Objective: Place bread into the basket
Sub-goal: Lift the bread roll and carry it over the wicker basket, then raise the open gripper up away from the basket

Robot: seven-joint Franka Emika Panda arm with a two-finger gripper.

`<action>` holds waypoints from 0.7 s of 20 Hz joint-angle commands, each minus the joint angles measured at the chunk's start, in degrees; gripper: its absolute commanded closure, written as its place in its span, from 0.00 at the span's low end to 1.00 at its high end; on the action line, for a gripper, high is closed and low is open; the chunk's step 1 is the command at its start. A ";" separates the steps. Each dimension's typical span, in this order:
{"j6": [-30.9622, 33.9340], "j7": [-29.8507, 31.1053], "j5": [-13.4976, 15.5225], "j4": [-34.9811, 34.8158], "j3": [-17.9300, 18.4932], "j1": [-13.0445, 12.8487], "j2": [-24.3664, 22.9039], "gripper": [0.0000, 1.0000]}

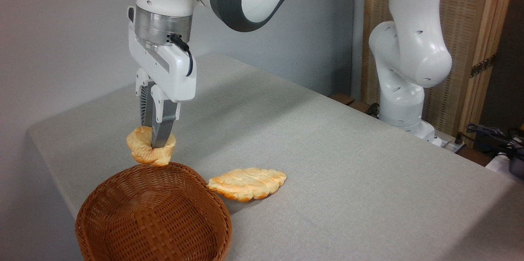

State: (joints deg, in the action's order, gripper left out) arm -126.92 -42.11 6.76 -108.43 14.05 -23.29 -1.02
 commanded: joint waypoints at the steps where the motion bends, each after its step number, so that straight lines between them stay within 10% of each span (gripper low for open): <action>1: -0.79 -0.17 0.89 0.32 0.37 -0.09 0.40 0.00; 8: 0.00 2.63 0.80 0.59 0.45 -0.09 -0.21 0.00; 14: 13.26 5.11 -0.42 1.99 1.07 -0.26 -1.45 0.00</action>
State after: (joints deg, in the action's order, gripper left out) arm -119.42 -38.30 6.76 -107.58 14.75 -23.27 -1.80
